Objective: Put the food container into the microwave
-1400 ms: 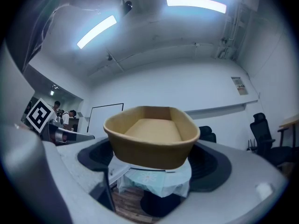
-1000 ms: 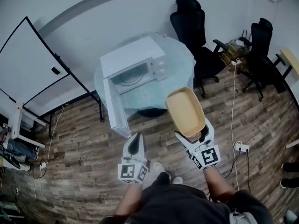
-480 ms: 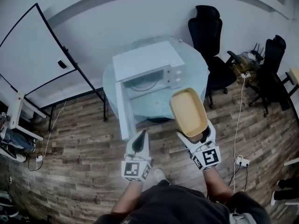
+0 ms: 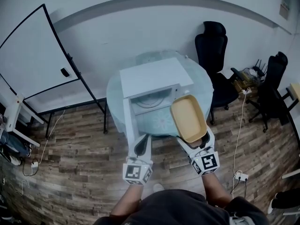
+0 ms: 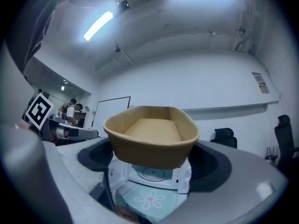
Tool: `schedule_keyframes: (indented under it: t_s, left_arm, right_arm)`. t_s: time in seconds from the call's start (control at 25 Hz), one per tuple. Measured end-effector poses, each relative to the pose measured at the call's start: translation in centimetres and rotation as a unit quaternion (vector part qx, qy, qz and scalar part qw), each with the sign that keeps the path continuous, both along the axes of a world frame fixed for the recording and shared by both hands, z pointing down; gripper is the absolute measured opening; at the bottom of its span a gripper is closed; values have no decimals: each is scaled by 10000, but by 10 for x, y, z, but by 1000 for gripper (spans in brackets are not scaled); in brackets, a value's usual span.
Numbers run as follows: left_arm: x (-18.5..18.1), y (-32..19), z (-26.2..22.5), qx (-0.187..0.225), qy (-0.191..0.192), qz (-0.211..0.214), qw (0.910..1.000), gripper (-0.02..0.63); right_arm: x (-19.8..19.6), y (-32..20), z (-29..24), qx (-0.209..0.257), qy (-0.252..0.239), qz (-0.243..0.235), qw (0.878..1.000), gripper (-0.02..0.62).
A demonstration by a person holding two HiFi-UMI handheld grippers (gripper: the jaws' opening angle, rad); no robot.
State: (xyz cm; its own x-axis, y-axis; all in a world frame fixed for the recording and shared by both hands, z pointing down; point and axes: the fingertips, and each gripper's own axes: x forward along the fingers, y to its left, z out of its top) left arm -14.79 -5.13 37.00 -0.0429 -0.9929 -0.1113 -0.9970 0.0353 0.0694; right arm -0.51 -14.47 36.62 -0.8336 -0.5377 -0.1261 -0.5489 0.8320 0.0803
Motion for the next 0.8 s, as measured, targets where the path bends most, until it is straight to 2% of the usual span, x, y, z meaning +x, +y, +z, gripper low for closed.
schedule_keyframes:
  t_s: [0.44, 0.8]
  left_arm:
    - [-22, -26, -9, 120, 71, -42, 9999, 6]
    - [-25, -62, -5, 20, 126, -379, 9992, 6]
  right_arm:
    - [-23, -26, 5, -59, 133, -78, 9999, 505]
    - [-37, -73, 19, -208, 167, -392, 9989, 505]
